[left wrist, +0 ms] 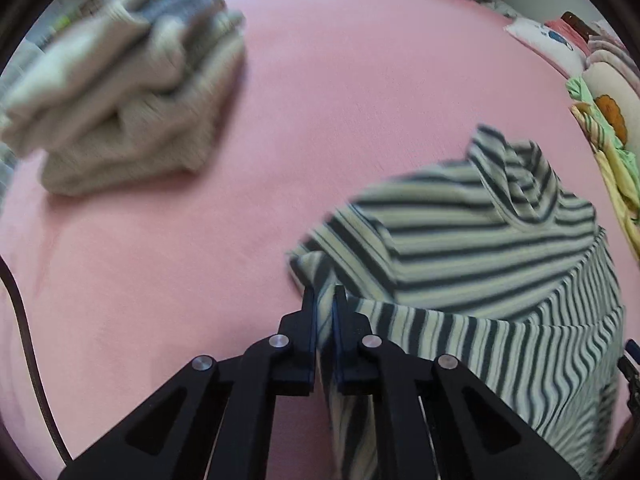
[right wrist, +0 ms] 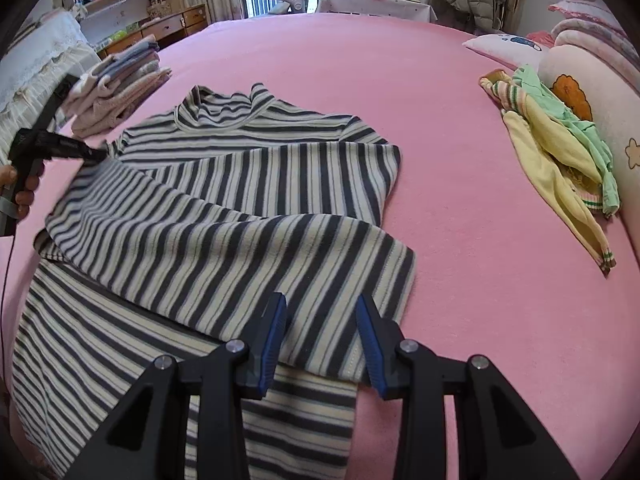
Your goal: Fold small clothes
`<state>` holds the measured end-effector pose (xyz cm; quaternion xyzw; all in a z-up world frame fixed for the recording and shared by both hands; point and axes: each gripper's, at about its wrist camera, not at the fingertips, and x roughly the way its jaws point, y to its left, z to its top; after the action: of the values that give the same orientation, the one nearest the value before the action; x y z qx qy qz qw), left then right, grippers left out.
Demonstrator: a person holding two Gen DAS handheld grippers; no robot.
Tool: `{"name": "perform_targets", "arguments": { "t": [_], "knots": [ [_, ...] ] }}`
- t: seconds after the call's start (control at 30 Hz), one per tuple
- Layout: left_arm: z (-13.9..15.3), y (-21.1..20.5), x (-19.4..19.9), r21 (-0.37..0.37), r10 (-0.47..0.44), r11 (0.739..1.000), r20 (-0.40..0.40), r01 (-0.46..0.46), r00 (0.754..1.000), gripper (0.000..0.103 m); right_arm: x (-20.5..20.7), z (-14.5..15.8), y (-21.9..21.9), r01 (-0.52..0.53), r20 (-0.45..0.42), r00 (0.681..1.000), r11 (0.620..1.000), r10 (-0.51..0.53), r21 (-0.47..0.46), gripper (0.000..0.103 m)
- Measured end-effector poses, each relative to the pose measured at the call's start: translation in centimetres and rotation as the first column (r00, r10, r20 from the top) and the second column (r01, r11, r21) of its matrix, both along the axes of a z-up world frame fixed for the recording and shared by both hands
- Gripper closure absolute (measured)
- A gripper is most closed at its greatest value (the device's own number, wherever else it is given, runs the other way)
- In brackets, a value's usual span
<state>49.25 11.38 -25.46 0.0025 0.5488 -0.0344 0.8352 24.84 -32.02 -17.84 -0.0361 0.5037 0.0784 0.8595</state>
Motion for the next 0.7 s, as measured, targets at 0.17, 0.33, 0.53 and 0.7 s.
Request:
{"name": "perform_targets", "arguments": {
  "t": [0.17, 0.33, 0.53, 0.7],
  "knots": [
    [-1.0, 1.5, 0.4, 0.058, 0.038, 0.998, 0.010, -0.039, 0.999, 0.099, 0.3, -1.9, 0.9, -0.006, -0.030, 1.000, 0.998, 0.005, -0.054, 0.067],
    [-3.0, 1.1, 0.1, 0.095, 0.064, 0.993, 0.013, -0.065, 0.998, 0.096, -0.1, -2.2, 1.1, -0.001, -0.025, 1.000, 0.995, -0.002, -0.096, 0.067],
    [-0.2, 2.0, -2.0, 0.155, 0.092, 0.983, 0.034, -0.096, 0.995, 0.086, -0.9, -0.2, 0.2, 0.026, 0.000, 1.000, 0.996, -0.026, -0.085, 0.067],
    [4.5, 1.3, -7.1, 0.124, 0.050, 0.990, 0.099, -0.062, 0.994, 0.085, -1.6, 1.8, 0.6, 0.029, 0.035, 0.999, 0.999, -0.027, -0.039, 0.067]
  ]
}}
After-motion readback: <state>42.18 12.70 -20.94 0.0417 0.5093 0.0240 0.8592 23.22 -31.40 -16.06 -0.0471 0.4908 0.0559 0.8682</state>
